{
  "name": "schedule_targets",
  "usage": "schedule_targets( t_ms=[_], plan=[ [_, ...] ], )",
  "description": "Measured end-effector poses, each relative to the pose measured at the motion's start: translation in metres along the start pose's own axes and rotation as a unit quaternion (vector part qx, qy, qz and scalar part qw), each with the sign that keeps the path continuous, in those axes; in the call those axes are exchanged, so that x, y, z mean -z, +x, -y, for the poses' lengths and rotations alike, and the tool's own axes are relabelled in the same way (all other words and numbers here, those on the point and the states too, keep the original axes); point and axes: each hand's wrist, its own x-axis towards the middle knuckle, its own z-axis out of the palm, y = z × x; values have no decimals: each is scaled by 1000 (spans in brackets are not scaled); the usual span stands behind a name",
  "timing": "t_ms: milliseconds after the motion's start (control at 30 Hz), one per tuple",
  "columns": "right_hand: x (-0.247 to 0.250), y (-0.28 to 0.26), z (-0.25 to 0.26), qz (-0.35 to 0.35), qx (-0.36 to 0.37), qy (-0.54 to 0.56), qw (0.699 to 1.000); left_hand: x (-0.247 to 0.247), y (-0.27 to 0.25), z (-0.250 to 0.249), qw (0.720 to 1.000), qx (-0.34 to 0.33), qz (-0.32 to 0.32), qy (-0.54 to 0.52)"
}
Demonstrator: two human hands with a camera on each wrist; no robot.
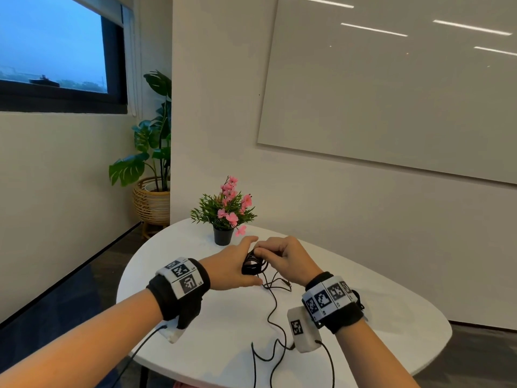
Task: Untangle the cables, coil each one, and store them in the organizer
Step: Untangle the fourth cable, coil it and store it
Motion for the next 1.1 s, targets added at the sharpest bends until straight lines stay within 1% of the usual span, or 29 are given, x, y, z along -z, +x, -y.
schedule_targets(
  t_ms=[67, 167, 267, 300, 333, 400, 433, 533, 600, 633, 700, 767, 833, 900, 933, 967, 1000, 1033, 1067, 1100],
  plan=[
    [0, -2, 0, 15, 8, -22, 1000, -1, 1, 2, 1000, -9, -3, -10],
    [-3, -8, 0, 18, 46, -73, 996, -4, 0, 3, 1000, -18, -1, -3],
    [0, -8, -1, 5, 59, -90, 994, -10, 0, -2, 998, -36, -43, 18],
    [2, -7, -1, 0, 56, -95, 994, -10, 0, -5, 996, -37, -67, 55],
    [4, -6, -1, -7, 52, -98, 994, -10, -1, -7, 988, -38, -94, 115],
    [9, -5, -1, -22, 41, -97, 994, -8, -3, -13, 957, -40, -137, 254],
    [10, -5, -1, -24, 35, -94, 995, -8, -3, -16, 943, -40, -143, 298],
    [10, -4, -3, -30, 16, -71, 997, -10, 0, -21, 932, -19, -141, 333],
    [9, -3, -6, -39, 0, -56, 998, -12, 5, -21, 919, -27, -137, 369],
    [7, -4, -6, -43, -6, -52, 998, -11, 6, -21, 914, -34, -126, 384],
    [6, -6, -5, -38, -27, -37, 998, -7, 5, -20, 908, -46, -82, 407],
    [14, -8, -2, -1, -71, -23, 997, -4, 1, -17, 914, -50, -37, 400],
    [28, -8, 0, 62, -103, -21, 992, -3, -2, -14, 928, -52, 10, 368],
    [41, -7, 0, 114, -101, 11, 988, -2, -5, -17, 937, -56, 40, 342],
    [44, -6, 0, 121, -89, 35, 988, -1, -7, -20, 945, -55, 45, 320],
    [45, -6, -3, 108, -75, 51, 990, 0, -8, -23, 957, -57, 42, 281],
    [43, -5, -6, 78, -65, 60, 993, 3, -9, -27, 972, -56, 17, 228],
    [39, -4, -10, 37, -63, 59, 996, 6, -8, -29, 982, -52, -16, 179],
    [33, -4, -13, -3, -70, 50, 996, 8, -7, -31, 989, -55, -66, 122],
    [26, -3, -14, -33, -79, 32, 996, 10, -4, -30, 986, -56, -120, 104]
  ],
)
